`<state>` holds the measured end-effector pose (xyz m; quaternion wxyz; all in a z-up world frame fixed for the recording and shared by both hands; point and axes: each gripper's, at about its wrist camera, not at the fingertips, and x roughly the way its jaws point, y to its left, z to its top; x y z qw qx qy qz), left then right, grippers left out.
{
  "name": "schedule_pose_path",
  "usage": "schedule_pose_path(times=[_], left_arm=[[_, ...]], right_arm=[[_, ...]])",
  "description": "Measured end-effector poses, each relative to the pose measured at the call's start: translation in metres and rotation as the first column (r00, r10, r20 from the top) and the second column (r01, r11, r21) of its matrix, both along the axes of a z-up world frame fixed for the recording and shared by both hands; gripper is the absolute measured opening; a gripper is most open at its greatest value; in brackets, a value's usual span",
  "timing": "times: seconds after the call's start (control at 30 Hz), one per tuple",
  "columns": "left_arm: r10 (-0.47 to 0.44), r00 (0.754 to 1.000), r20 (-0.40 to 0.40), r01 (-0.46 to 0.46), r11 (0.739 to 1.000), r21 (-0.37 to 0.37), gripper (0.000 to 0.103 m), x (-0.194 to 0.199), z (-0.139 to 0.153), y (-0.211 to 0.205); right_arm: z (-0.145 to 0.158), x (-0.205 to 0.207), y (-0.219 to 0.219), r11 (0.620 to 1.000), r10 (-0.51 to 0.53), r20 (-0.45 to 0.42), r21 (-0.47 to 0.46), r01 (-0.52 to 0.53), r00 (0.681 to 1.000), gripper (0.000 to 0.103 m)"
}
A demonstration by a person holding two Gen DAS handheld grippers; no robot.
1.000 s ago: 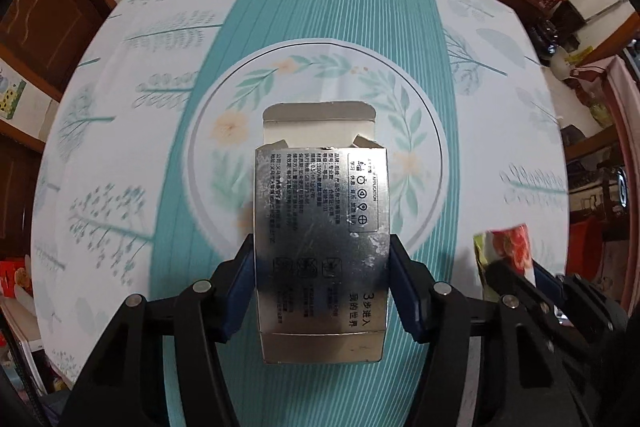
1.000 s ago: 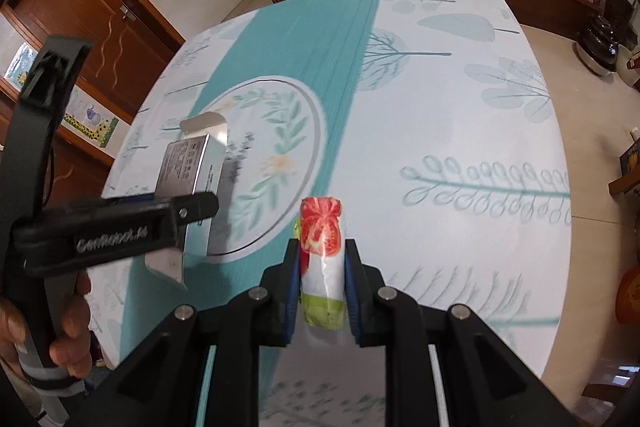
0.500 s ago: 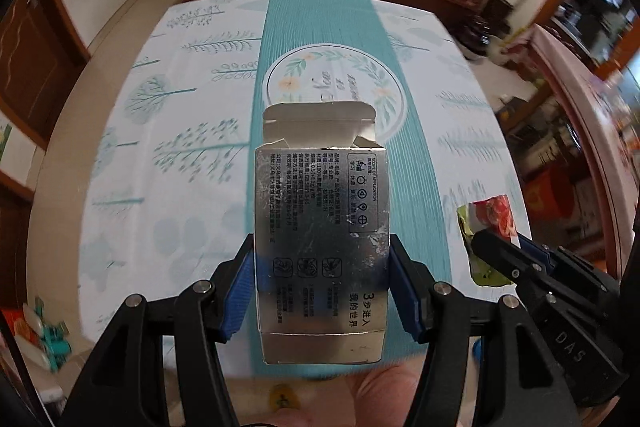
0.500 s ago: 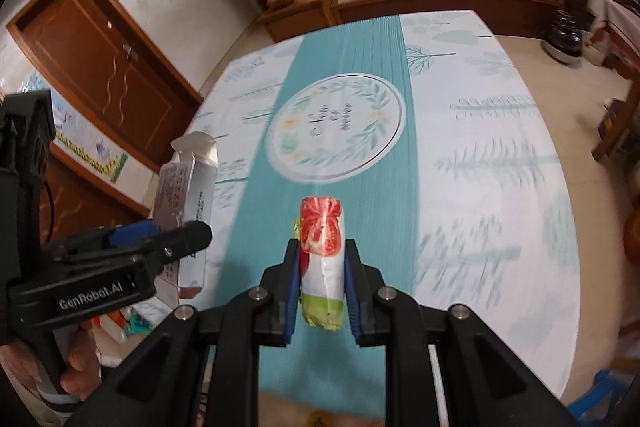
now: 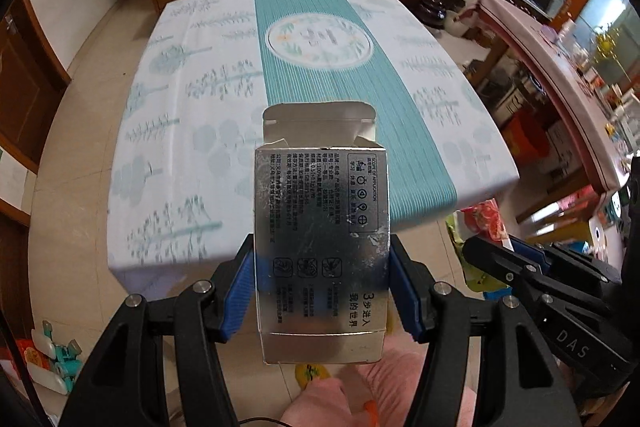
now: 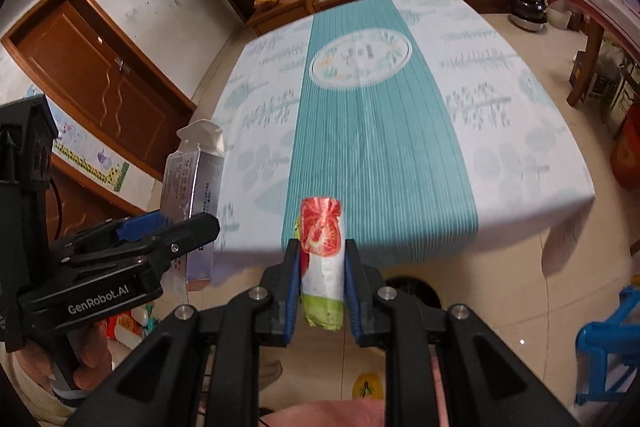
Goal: Collect trash
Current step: 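Lift the box and snack wrapper and carry them down over the bin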
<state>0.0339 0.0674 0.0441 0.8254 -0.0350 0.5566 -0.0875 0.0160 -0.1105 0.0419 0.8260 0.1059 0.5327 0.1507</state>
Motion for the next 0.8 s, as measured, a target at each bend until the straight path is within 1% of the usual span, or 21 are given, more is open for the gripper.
schedule_pose_path(times=[0.1,0.2,0.3,0.4,0.53,0.6,0.8], left_arm=[[-0.005,1.000,-0.022,0.005,1.000,-0.013,0.059,-0.018,-0.009,-0.003],[-0.006,0.999,-0.047,0.004,1.000,-0.028,0.059,-0.032,-0.023,-0.007],[-0.001,0.996,-0.088,-0.002,0.999,-0.035,0.059,-0.041,-0.047,-0.015],[0.007,0.992,-0.127,-0.011,0.999,-0.035,0.059,-0.051,-0.075,-0.025],[0.020,0.980,-0.199,-0.029,0.999,-0.043,0.059,-0.060,-0.127,-0.040],[0.035,0.974,-0.224,-0.045,0.998,-0.038,0.059,-0.062,-0.157,-0.049],[0.078,0.964,-0.255,-0.086,0.996,-0.020,0.059,-0.057,-0.244,-0.068]], right_arm=[[-0.007,-0.014,0.002,1.000,0.011,-0.023,-0.019,-0.012,1.000,0.019],[-0.021,-0.027,-0.001,1.000,0.007,-0.060,-0.021,-0.009,0.998,0.019],[-0.044,-0.036,-0.009,1.000,-0.009,-0.102,-0.027,0.006,0.995,0.019],[-0.075,-0.042,-0.022,0.999,-0.035,-0.149,-0.032,0.031,0.988,0.019],[-0.129,-0.045,-0.044,0.998,-0.068,-0.218,-0.029,0.063,0.973,0.020],[-0.154,-0.046,-0.052,0.997,-0.072,-0.243,-0.026,0.068,0.967,0.020],[-0.239,-0.044,-0.070,0.998,-0.066,-0.307,-0.038,0.057,0.949,0.020]])
